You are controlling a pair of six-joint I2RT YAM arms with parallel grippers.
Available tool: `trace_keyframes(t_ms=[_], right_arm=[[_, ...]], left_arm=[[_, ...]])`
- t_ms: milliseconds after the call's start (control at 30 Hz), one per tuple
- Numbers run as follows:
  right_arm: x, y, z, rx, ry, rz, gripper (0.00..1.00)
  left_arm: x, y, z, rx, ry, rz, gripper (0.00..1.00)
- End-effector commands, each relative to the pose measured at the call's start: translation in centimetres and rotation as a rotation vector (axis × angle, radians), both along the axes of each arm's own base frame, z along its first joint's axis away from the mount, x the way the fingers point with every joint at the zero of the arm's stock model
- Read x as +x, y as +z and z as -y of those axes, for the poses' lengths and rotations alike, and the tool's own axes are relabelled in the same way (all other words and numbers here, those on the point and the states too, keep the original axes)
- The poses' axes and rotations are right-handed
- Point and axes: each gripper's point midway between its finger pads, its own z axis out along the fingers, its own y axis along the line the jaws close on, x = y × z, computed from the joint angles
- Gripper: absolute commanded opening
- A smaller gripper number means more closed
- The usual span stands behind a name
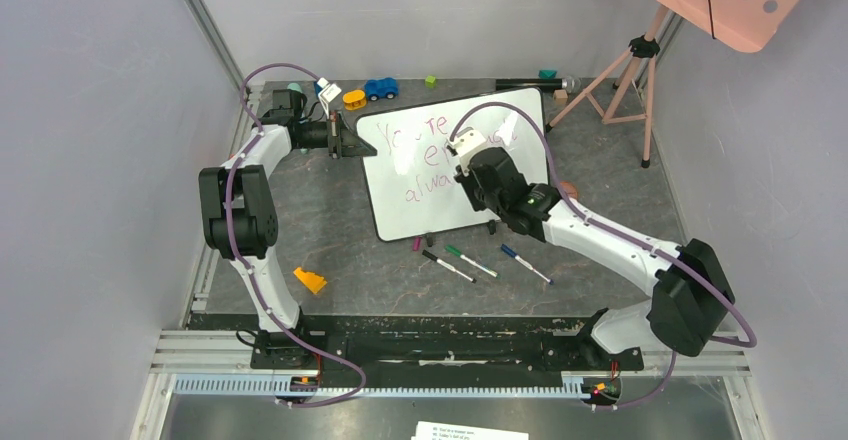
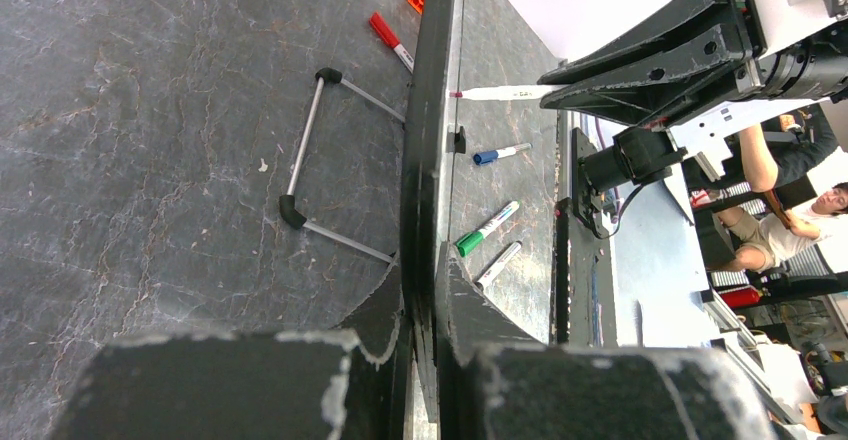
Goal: Write a sentence on the whiteboard
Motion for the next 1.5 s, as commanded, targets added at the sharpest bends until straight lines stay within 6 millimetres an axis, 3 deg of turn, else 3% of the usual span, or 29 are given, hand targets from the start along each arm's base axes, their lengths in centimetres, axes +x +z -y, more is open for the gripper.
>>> trace_keyframes(t_ms=[0, 267, 800, 1467], right_arm=[[-0.1, 0.0, 0.8, 0.015, -0.019, 0.009, 0.00], [0.6, 0.6, 1.5, -0.003, -0.061, 0.029, 0.00], [3.0, 2.5, 0.3, 0.013, -0.078, 0.055, 0.00], [-1.4, -2.3, 1.3, 0.004, 0.013, -0.066, 0.00]], left_arm=[[0.7, -6.6, 0.1, 0.246, 0.020, 0.085, 0.02], [0.7, -6.6, 0.1, 0.246, 0.020, 0.086, 0.02], [0.7, -6.6, 0.1, 0.246, 0.020, 0.085, 0.02], [0.7, -6.6, 0.1, 0.246, 0.020, 0.085, 0.02]])
